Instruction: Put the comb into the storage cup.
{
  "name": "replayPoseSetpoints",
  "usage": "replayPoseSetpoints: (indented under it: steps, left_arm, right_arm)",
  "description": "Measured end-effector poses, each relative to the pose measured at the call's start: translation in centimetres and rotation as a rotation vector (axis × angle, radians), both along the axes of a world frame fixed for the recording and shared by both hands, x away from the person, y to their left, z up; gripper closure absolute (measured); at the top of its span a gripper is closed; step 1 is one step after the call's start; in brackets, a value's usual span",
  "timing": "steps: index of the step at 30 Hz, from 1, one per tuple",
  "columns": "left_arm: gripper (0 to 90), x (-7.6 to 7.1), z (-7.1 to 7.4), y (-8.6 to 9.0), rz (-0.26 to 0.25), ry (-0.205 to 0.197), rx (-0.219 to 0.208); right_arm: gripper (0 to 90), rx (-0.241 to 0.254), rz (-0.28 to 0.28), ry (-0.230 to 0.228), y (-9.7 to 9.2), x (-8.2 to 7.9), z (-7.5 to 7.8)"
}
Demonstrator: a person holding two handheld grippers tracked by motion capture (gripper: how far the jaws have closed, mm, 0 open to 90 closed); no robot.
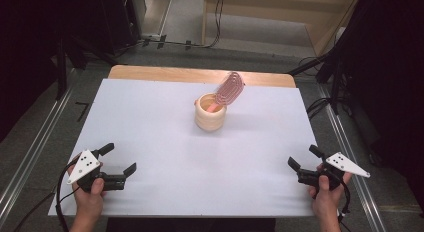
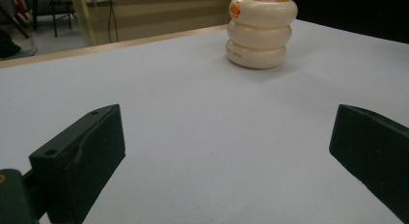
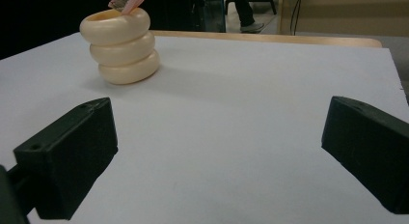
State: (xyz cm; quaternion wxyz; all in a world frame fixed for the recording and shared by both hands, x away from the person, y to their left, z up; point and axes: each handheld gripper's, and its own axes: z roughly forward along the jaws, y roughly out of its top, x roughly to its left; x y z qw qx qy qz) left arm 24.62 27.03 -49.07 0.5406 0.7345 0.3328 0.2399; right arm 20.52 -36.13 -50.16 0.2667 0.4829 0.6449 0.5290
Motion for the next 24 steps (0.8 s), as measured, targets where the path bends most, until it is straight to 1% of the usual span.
replayPoseSetpoints:
  steps: [4, 6, 11, 16, 18, 24]
  left_arm:
    - [0.0, 0.0, 0.0, 0.0, 0.000, 0.001, -0.001]
    - [0.0, 0.0, 0.0, 0.0, 0.001, 0.000, -0.001]
    - [0.0, 0.0, 0.0, 0.0, 0.001, 0.000, -0.001]
    - [0.0, 0.0, 0.0, 0.1, 0.008, 0.000, -0.006]
    - [0.0, 0.0, 0.0, 0.1, 0.009, 0.000, -0.005]
    - [0.0, 0.0, 0.0, 0.1, 0.010, 0.000, -0.005]
  right_arm:
    - [0.0, 0.001, 0.001, 0.002, -0.3, -0.1, -0.2]
    - [0.0, -0.011, 0.000, 0.003, -0.4, -0.1, -0.3]
    - [0.0, -0.011, -0.002, -0.001, -0.9, -0.4, -0.5]
    - [0.0, -0.001, -0.013, 0.009, -1.6, -0.8, -0.8]
    - [0.0, -0.010, -0.016, 0.006, -1.7, -0.8, -0.8]
    - [0.0, -0.005, -0.011, 0.009, -1.7, -0.7, -1.0]
